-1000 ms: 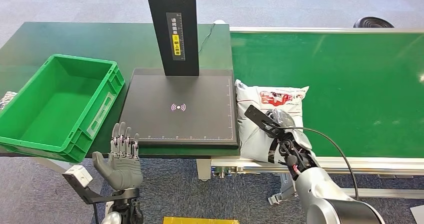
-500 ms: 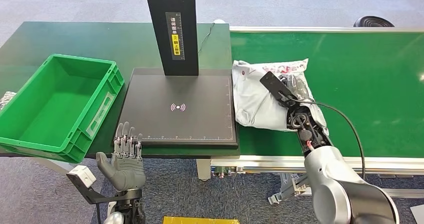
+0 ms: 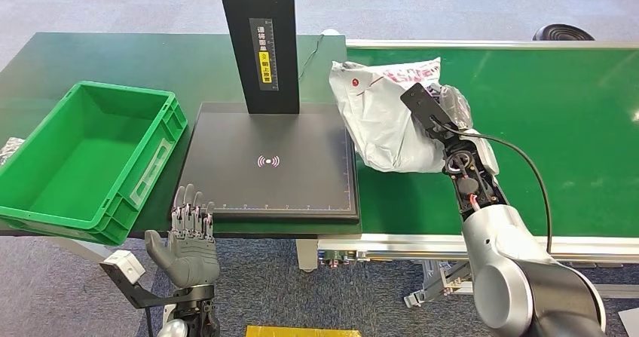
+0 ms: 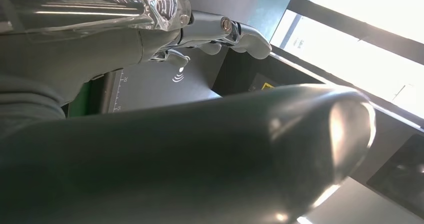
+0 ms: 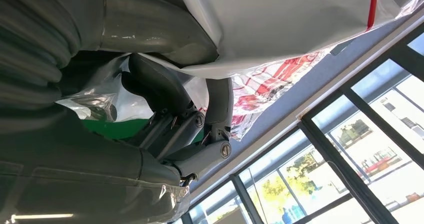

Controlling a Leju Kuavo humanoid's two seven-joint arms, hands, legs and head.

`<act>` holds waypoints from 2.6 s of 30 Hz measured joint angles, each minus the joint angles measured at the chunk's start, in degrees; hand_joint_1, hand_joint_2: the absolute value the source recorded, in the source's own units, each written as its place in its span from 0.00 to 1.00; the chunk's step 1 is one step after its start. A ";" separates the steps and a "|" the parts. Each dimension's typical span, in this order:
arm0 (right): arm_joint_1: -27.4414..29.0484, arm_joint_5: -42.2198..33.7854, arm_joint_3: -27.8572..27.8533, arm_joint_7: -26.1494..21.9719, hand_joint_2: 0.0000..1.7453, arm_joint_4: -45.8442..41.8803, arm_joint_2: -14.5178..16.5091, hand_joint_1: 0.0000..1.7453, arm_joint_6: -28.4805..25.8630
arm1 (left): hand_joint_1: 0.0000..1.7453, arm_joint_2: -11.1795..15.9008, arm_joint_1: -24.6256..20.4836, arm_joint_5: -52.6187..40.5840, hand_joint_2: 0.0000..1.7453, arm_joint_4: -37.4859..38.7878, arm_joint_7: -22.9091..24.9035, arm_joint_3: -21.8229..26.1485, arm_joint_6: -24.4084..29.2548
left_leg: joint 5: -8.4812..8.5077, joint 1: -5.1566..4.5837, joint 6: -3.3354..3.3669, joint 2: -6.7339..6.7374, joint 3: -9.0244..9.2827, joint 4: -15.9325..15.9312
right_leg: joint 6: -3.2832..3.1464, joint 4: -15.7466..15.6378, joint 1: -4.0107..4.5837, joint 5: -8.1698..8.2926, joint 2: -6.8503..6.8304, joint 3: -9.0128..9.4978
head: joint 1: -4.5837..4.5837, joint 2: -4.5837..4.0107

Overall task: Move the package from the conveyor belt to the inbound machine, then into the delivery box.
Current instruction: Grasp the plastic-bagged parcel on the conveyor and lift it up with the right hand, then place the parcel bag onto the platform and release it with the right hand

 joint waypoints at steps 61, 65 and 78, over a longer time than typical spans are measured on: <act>-4.05 -27.61 38.38 -5.36 1.00 -9.25 18.25 1.00 11.24 | 0.00 0.56 -1.10 0.09 0.00 0.15 0.11 0.50 0.94 | 0.20 0.01 -0.31 0.01 -0.17 -0.01 | -0.12 0.37 0.00 0.03 0.01 -0.38 | 0.02 0.00; -4.02 -27.99 39.14 -5.29 1.00 -8.74 18.27 0.24 10.86 | 0.00 0.46 -1.10 0.08 0.00 0.15 0.11 0.56 0.88 | 0.20 0.01 -0.31 0.01 -0.18 -0.01 | -0.12 0.37 0.00 0.03 0.01 -0.39 | 0.02 0.00; -4.01 -28.04 40.12 -3.62 1.00 -7.56 18.36 0.00 9.74 | 0.00 0.06 -1.15 -0.19 0.00 0.15 0.55 1.18 0.72 | 0.21 0.01 -0.31 0.02 -0.18 -0.01 | -0.13 0.37 0.00 0.03 0.01 -0.39 | 0.02 0.00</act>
